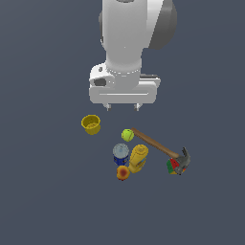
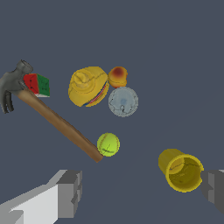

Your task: Pick up a designated object from a clutter of objects.

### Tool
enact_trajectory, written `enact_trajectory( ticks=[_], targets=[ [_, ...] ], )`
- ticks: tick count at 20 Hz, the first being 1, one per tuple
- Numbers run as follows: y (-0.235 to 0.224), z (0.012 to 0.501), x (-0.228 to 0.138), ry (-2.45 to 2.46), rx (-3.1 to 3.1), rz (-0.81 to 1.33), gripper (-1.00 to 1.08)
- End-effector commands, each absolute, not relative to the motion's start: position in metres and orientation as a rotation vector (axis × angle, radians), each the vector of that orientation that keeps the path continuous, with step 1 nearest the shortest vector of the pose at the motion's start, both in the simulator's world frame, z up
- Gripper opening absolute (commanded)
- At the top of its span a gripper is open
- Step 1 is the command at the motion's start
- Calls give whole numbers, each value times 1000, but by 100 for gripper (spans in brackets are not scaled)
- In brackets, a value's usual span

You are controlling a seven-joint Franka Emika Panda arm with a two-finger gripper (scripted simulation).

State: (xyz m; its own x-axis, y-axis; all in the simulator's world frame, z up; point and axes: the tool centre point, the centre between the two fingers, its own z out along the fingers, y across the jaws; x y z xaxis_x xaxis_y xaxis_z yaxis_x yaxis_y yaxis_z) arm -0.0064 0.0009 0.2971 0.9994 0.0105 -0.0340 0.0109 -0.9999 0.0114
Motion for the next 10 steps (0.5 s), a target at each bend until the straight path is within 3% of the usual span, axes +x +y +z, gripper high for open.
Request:
enact_trajectory(
  ticks=[1, 10],
  targets=[
    [1, 297, -6, 17, 3130, -53, 100],
    [-9, 287, -13, -28, 3109, -98, 100]
  ],
)
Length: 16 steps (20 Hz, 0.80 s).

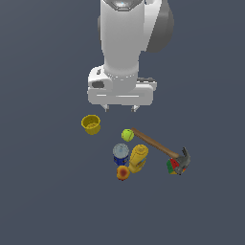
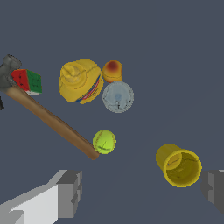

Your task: Pick up a designated object from a clutter of objects.

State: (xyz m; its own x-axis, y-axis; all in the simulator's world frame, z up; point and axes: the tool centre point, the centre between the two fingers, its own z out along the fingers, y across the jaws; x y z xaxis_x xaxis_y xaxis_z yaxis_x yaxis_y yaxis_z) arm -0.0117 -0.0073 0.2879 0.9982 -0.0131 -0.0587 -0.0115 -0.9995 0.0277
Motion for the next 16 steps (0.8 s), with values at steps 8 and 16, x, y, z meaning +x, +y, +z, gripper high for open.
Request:
enact_trajectory(
  ticks=[8, 16],
  targets=[
    [-8, 280, -8, 8, 3111, -93, 100],
    [-8, 247, 12, 167, 3113, -73, 100]
  ],
)
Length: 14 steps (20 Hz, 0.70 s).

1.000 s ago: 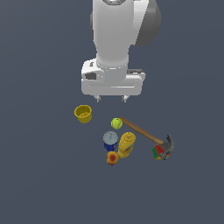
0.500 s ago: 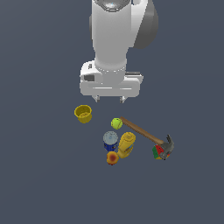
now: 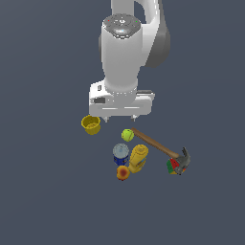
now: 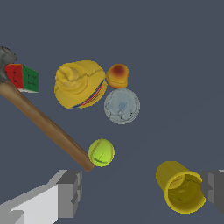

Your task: Pick up a designated object from a clutter of objects.

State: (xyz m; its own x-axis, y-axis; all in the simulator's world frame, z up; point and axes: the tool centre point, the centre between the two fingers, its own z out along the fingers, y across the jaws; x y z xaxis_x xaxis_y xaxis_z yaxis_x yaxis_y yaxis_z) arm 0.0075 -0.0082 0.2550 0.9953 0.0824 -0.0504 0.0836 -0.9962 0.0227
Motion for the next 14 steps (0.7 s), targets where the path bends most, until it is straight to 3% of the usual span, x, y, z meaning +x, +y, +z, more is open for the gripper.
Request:
enact_trajectory(
  ticks=[1, 14],
  targets=[
    [-8, 240, 15, 196, 3112, -70, 100],
    [-8, 149, 51, 588, 3081, -16, 100]
  ],
)
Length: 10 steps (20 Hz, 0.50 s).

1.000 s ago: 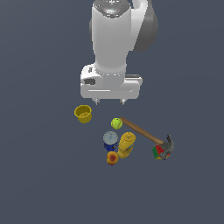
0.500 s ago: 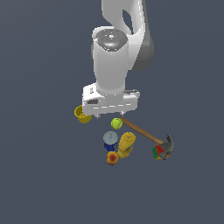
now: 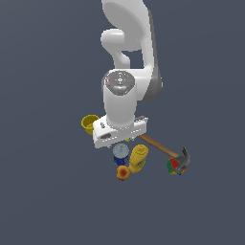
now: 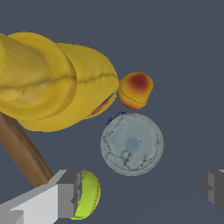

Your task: Pick up a designated object from a clutter of objects.

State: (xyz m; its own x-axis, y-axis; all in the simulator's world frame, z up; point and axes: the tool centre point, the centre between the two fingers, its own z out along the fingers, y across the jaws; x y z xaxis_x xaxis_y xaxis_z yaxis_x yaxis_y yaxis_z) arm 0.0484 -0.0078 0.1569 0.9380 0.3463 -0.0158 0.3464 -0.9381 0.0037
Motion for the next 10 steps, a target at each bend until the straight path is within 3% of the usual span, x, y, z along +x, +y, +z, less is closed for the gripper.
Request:
enact_trajectory(
  ticks=[1, 10],
  targets=[
    [-8, 144, 53, 607, 3078, -13, 100],
    [-7, 124, 58, 685, 3066, 0, 100]
  ],
)
